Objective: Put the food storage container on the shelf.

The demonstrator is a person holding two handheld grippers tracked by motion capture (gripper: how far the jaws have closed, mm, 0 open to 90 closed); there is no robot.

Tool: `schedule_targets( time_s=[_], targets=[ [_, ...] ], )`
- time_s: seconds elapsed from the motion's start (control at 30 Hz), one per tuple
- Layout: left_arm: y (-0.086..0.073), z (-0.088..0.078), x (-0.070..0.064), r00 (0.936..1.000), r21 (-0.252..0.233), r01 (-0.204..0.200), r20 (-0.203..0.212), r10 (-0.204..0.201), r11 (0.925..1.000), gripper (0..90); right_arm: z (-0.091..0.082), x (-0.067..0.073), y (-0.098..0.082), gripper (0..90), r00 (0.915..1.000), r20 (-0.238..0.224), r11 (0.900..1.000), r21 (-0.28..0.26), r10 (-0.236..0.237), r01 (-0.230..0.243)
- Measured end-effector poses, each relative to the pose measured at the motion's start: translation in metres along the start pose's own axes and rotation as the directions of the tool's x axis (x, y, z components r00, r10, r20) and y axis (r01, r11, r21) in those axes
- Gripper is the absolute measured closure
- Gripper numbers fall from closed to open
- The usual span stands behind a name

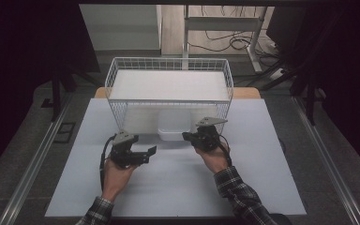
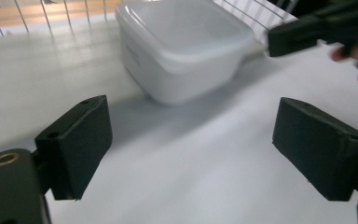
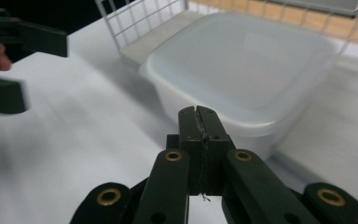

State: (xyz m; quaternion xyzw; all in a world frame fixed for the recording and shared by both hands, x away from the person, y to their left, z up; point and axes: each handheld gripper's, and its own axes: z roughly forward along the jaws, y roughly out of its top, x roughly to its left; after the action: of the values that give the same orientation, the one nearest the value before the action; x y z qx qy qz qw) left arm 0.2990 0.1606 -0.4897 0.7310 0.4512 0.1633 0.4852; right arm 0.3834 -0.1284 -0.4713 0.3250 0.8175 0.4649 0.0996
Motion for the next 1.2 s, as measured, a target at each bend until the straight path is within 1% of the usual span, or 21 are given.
schedule_targets(
  time_s=[0.07,0.13,0.23,0.3,0.37,0.4,0.5,0.6,0.73,0.8,0.9,0.97,1.03,1.2],
  targets=[
    [-0.011,-0.008,-0.001,1.0000,-0.005,0.009,0.001,-0.009,0.9999,10.8,0.005,0.003,-0.002,89.0,0.9999,-0.012,1.000,0.018,-0.006,0.007],
    [-0.020,-0.016,-0.002,0.9999,0.001,0.009,-0.007,-0.009,1.0000,9.6,0.011,0.005,-0.005,89.0,0.9999,-0.015,0.999,0.033,-0.008,0.008],
    [-0.033,-0.029,-0.004,0.9993,-0.009,-0.019,-0.033,0.018,0.9998,8.1,0.019,0.008,-0.008,89.1,0.9998,-0.017,0.999,0.048,-0.013,0.014],
    [-0.042,-0.035,-0.005,0.9983,-0.005,-0.040,-0.042,0.040,0.9992,7.1,0.024,0.009,-0.009,89.1,0.9997,-0.012,0.998,0.057,-0.022,0.023],
    [-0.050,-0.039,-0.007,0.9971,0.003,-0.054,-0.054,0.054,0.9986,5.3,0.028,0.008,-0.009,89.1,0.9998,-0.007,0.998,0.062,-0.018,0.019],
    [-0.053,-0.041,-0.007,0.9971,0.010,-0.054,-0.054,0.054,0.9985,4.4,0.030,0.008,-0.009,89.0,0.9998,-0.004,0.998,0.064,-0.018,0.019],
    [-0.061,-0.047,-0.008,0.9981,-0.002,-0.037,-0.049,0.037,0.9993,3.3,0.037,0.005,-0.008,89.0,0.9997,0.012,0.998,0.064,-0.021,0.020],
    [-0.064,-0.048,-0.007,0.9987,-0.003,-0.016,-0.049,0.016,0.9999,3.4,0.042,0.004,-0.008,89.0,0.9997,0.018,0.998,0.063,-0.019,0.018],
    [-0.065,-0.046,-0.004,0.9992,-0.013,0.000,-0.040,-0.001,0.9999,3.2,0.048,0.003,-0.005,89.1,0.9983,0.037,0.997,0.057,-0.045,0.043],
    [-0.066,-0.045,-0.003,0.9994,-0.022,-0.005,-0.033,0.005,0.9997,3.2,0.050,0.002,-0.002,89.0,0.9985,0.039,0.998,0.053,-0.039,0.037],
    [-0.066,-0.044,-0.004,0.9992,-0.029,-0.020,-0.036,0.019,0.9994,3.2,0.053,0.001,0.002,89.0,0.9981,0.043,0.998,0.051,-0.044,0.042],
    [-0.066,-0.043,-0.005,0.9991,-0.026,-0.025,-0.034,0.024,0.9993,3.2,0.056,0.000,0.005,89.0,0.9978,0.047,0.998,0.052,-0.047,0.044],
    [-0.066,-0.043,-0.006,0.9983,-0.023,-0.039,-0.044,0.038,0.9990,3.2,0.059,-0.001,0.007,89.0,0.9975,0.053,0.997,0.055,-0.048,0.045],
    [-0.065,-0.041,-0.007,0.9968,-0.017,-0.064,-0.050,0.063,0.9978,3.0,0.063,-0.004,0.011,89.0,0.9968,0.064,0.997,0.058,-0.048,0.044]
  ],
)
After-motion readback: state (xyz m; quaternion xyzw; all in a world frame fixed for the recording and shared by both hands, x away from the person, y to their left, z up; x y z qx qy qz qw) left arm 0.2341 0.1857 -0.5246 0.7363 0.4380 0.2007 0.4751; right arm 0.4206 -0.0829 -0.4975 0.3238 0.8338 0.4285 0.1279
